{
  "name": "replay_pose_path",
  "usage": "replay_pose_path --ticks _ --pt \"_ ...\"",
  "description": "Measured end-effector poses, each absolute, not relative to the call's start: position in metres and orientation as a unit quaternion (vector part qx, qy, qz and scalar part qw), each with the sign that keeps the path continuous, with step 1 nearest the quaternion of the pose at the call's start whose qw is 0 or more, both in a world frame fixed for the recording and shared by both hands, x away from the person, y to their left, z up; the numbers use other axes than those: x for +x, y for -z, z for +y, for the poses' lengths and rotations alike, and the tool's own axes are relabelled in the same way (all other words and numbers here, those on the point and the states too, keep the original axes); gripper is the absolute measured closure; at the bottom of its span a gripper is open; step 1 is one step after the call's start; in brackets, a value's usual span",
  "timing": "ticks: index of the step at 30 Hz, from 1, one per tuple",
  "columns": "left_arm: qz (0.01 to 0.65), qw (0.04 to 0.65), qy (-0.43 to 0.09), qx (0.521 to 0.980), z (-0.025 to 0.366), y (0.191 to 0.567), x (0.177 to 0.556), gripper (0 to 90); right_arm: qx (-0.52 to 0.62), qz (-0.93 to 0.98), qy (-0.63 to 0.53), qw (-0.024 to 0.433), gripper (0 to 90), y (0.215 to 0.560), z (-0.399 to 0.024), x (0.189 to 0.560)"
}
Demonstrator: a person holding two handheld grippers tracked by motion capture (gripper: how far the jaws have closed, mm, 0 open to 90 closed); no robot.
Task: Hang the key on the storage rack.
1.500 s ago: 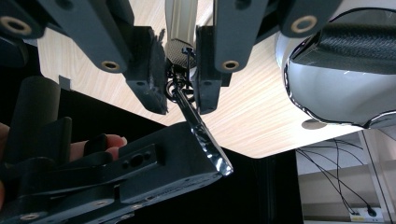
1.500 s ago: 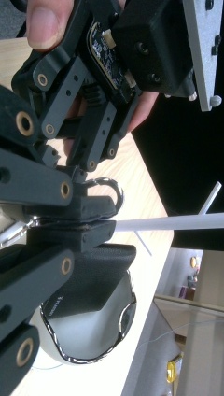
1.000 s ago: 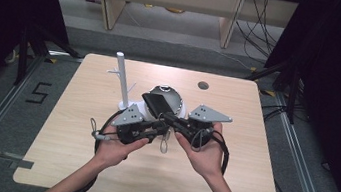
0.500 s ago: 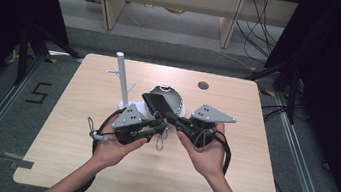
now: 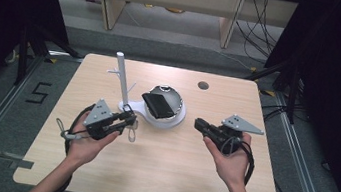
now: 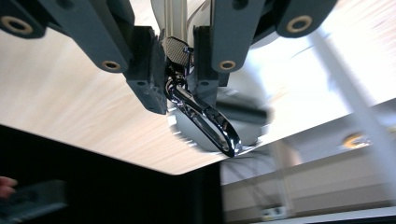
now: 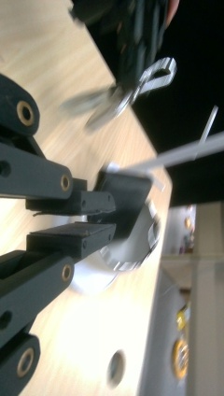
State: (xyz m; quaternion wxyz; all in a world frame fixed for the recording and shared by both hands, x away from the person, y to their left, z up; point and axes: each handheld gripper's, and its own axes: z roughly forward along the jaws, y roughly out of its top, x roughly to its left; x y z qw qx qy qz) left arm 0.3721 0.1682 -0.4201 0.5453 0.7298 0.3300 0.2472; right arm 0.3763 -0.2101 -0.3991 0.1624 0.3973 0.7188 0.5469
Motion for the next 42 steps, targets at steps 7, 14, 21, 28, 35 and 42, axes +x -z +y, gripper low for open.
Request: replay_pose_path --ticks 7,14,21,28,35,42 --pt "0.382 0.502 -0.296 0.717 0.202 0.420 0.380 75.4 0.460 0.694 -0.526 0.174 79.8 0.429 -0.244 0.381" --pt "0.408 0.496 -0.314 0.699 0.215 0.418 0.390 75.4 0.461 0.689 -0.519 0.209 75.2 0.444 -0.259 0.387" --pt "0.418 0.492 -0.329 0.689 0.220 0.417 0.397 75.4 0.481 0.688 -0.505 0.202 73.3 0.450 -0.261 0.386" --pt "0.425 0.490 -0.337 0.682 0.222 0.416 0.400 75.4 0.469 0.691 -0.508 0.209 72.7 0.452 -0.263 0.387" --pt "0.430 0.489 -0.340 0.678 0.222 0.416 0.403 75.4 0.473 0.692 -0.503 0.210 71.7 0.453 -0.264 0.387" --pt "0.432 0.487 -0.343 0.677 0.223 0.415 0.404 75.4 0.471 0.685 -0.512 0.216 71.3 0.453 -0.268 0.387"
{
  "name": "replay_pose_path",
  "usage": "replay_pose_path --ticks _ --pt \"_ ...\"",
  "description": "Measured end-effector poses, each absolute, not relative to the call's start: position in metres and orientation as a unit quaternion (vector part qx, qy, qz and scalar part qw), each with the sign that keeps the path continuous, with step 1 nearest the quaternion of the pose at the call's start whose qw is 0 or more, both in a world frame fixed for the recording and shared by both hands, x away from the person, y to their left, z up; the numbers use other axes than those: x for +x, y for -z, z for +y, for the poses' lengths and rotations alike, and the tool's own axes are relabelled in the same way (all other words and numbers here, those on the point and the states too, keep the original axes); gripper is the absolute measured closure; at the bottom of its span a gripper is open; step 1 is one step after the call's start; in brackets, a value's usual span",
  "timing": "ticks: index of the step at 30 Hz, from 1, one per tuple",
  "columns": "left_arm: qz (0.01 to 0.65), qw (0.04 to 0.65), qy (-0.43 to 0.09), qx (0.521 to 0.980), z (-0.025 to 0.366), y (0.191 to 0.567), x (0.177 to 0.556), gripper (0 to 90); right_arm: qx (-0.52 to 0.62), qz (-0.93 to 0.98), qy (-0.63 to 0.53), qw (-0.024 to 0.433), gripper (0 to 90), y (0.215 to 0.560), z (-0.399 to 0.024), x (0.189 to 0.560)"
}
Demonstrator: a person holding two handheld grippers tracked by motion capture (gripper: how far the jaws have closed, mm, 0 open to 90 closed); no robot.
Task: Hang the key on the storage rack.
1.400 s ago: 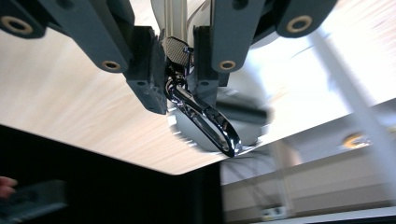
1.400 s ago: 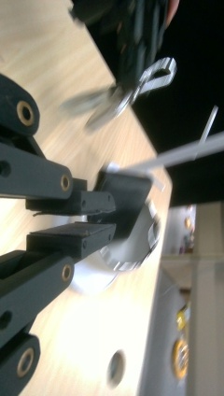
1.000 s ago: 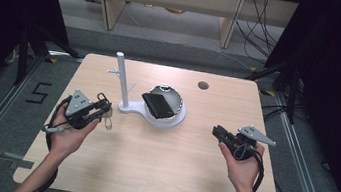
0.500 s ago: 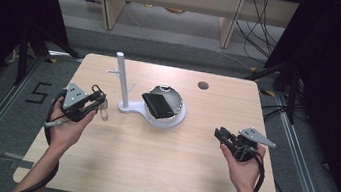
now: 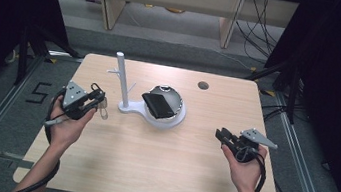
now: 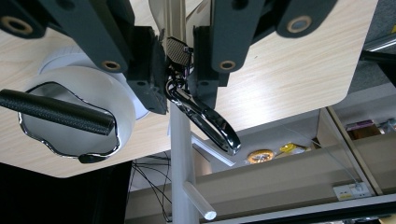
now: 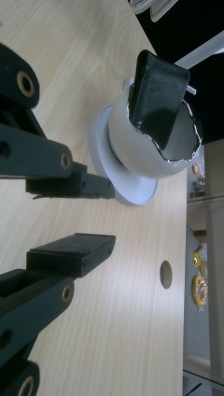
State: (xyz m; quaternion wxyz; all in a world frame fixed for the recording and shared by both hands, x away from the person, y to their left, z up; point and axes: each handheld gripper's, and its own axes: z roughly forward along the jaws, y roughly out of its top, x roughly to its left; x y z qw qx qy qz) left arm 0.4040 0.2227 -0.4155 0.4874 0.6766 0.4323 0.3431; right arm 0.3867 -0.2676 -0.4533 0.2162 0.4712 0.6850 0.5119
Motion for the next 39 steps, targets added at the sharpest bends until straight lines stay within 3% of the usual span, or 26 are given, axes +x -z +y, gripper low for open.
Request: replay_pose_path --ticks 25,37,39 --pt "0.459 0.440 -0.384 0.670 0.217 0.414 0.424 75.4 0.475 0.684 -0.518 0.195 68.5 0.446 -0.267 0.384" --pt "0.456 0.415 -0.395 0.681 0.205 0.401 0.436 75.4 0.458 0.690 -0.518 0.215 68.1 0.444 -0.266 0.383" --pt "0.455 0.410 -0.394 0.685 0.203 0.398 0.439 75.5 0.471 0.683 -0.522 0.199 68.0 0.444 -0.265 0.381"
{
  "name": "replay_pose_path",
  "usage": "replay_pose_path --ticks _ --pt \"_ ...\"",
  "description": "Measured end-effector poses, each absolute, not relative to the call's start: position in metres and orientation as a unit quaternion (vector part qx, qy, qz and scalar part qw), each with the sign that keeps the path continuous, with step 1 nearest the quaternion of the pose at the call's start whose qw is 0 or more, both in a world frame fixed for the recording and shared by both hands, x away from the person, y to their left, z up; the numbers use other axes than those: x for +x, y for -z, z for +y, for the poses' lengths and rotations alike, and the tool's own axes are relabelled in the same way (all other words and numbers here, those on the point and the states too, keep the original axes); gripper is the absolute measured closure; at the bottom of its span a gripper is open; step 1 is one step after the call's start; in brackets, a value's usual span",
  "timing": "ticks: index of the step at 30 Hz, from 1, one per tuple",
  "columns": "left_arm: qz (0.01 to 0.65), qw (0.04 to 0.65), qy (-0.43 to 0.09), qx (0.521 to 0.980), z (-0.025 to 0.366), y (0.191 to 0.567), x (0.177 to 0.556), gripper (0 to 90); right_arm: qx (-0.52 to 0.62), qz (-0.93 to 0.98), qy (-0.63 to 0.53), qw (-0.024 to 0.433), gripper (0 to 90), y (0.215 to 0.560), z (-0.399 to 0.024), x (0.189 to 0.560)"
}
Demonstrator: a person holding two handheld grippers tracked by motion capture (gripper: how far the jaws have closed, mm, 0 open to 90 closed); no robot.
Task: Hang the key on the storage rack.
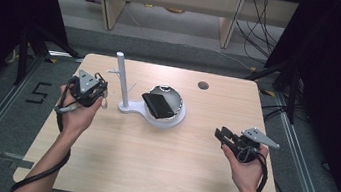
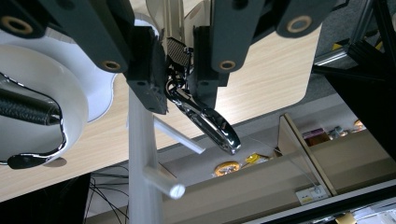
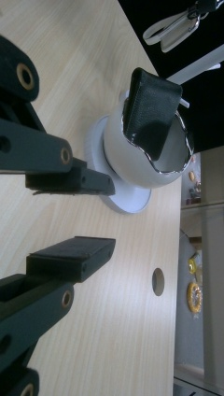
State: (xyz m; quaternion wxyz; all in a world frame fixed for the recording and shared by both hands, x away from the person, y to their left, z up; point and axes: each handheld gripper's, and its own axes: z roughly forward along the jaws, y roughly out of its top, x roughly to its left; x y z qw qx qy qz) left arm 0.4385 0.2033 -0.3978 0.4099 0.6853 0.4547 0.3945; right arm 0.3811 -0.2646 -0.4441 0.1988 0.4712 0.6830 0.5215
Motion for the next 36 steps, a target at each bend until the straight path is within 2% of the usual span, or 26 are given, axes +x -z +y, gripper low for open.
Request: replay_pose_path --ticks 6,22,33,36 --pt "0.449 0.401 -0.393 0.695 0.195 0.391 0.445 75.4 0.464 0.687 -0.518 0.212 68.0 0.448 -0.267 0.384" --pt "0.433 0.373 -0.407 0.712 0.183 0.385 0.448 75.3 0.463 0.690 -0.522 0.194 67.7 0.450 -0.266 0.385" --pt "0.421 0.329 -0.429 0.728 0.175 0.379 0.447 75.2 0.460 0.691 -0.518 0.203 67.6 0.452 -0.268 0.387" --pt "0.419 0.321 -0.431 0.732 0.173 0.377 0.447 75.1 0.467 0.690 -0.519 0.191 67.6 0.452 -0.267 0.386"
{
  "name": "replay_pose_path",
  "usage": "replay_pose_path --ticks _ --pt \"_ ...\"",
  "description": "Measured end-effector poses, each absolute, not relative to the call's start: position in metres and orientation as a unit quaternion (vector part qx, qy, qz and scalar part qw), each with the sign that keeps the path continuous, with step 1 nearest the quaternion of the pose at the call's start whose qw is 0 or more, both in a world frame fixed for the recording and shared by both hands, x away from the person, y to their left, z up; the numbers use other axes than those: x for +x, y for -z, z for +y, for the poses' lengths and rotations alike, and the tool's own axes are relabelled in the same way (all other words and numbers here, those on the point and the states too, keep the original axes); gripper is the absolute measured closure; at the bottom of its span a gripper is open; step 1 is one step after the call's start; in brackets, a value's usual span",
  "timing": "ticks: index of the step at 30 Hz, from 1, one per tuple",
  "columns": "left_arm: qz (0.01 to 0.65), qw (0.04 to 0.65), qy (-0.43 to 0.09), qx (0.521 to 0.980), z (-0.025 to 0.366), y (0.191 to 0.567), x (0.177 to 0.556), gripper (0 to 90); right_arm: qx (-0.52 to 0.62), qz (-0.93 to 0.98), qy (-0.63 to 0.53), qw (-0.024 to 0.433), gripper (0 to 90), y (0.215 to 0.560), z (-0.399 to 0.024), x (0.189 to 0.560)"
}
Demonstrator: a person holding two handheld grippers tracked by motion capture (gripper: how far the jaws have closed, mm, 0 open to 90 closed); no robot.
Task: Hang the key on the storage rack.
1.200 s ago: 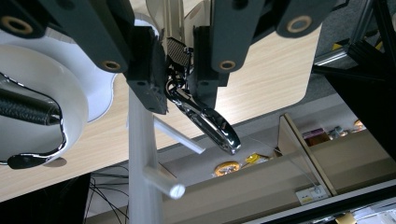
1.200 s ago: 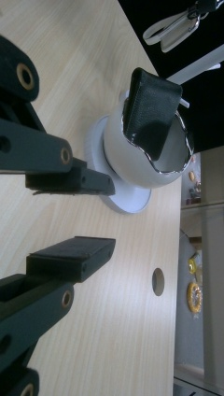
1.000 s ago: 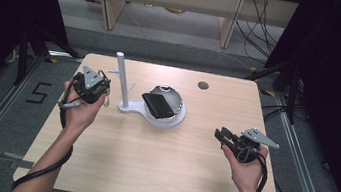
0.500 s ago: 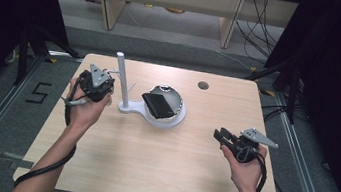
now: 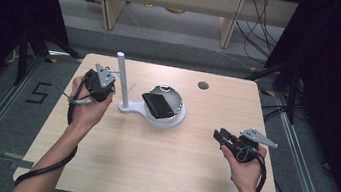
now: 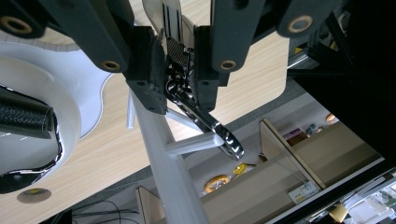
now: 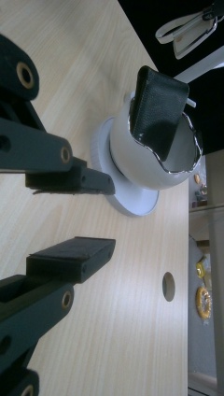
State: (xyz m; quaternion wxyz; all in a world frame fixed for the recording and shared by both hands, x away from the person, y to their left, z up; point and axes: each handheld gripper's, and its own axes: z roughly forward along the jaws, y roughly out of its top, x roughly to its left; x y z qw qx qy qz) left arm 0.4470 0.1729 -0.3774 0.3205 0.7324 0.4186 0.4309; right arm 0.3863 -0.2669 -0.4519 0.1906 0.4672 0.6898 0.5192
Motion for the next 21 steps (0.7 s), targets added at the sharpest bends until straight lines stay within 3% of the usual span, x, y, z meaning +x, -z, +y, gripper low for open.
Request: replay_pose_path --ticks 21 --pt "0.399 0.277 -0.452 0.748 0.1642 0.3734 0.4437 74.5 0.470 0.691 -0.517 0.186 67.3 0.4538 -0.2662 0.3873"
